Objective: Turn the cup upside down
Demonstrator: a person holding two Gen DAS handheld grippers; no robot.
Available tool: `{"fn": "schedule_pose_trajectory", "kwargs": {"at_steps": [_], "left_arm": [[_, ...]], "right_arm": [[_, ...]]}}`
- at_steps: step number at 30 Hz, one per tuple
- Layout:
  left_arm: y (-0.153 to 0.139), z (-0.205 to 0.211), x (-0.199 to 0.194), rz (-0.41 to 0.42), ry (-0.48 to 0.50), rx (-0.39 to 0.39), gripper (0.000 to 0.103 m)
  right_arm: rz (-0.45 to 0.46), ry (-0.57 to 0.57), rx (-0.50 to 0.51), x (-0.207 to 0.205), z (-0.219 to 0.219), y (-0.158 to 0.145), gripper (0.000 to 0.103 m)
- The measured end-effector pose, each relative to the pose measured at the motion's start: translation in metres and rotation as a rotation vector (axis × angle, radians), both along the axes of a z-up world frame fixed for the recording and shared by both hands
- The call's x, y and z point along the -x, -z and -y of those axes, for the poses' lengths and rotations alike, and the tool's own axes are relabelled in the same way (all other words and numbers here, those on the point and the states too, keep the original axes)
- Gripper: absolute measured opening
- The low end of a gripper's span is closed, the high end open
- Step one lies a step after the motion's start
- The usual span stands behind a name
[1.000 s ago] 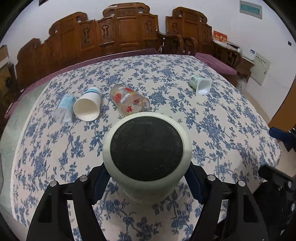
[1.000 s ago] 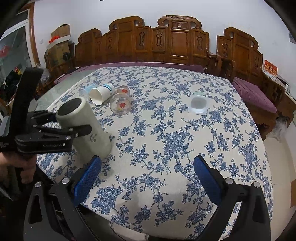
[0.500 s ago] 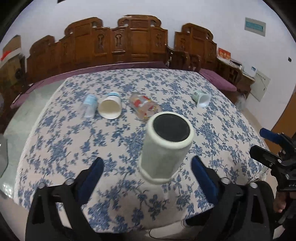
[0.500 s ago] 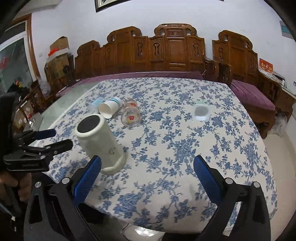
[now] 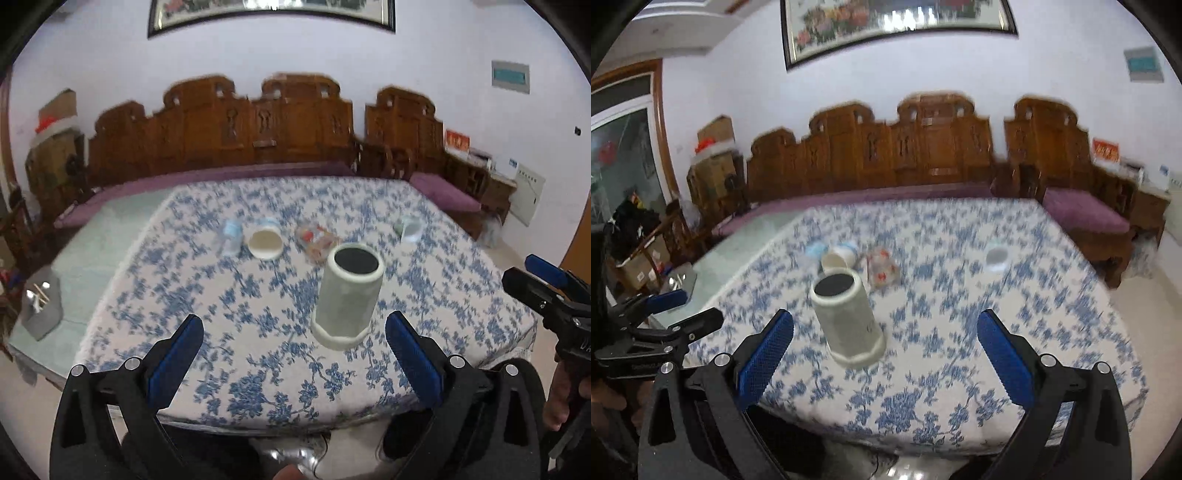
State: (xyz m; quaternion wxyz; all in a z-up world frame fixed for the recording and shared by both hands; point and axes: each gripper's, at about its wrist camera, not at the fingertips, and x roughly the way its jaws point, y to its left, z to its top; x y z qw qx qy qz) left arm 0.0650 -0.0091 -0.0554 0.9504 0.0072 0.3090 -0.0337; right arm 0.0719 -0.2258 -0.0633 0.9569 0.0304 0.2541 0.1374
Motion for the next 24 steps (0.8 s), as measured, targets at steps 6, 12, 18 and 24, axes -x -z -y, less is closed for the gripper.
{"fn": "schedule_pose_trajectory", "kwargs": {"at_steps": [6, 12, 18, 24], "left_arm": [[-0.027, -0.005, 0.033, 0.103, -0.034, -0.007, 0.095], [-0.036, -0.009, 0.047, 0.126, -0.066, -0.018, 0.095], [-0.035, -0.01, 0.049, 0.129, -0.071, -0.01, 0.095], [-0.034, -0.01, 0.051, 0.136, -0.079, -0.007, 0.095]], "right_arm": [[0.104, 0.006, 0.015, 0.034, -0.006, -0.026, 0.1], [0.121, 0.014, 0.011, 0.045, -0.005, -0.032, 0.1], [0.119, 0.024, 0.016, 0.044, -0.006, -0.03, 0.1], [0.114, 0.028, 0.015, 0.044, -0.005, -0.028, 0.1]]}}
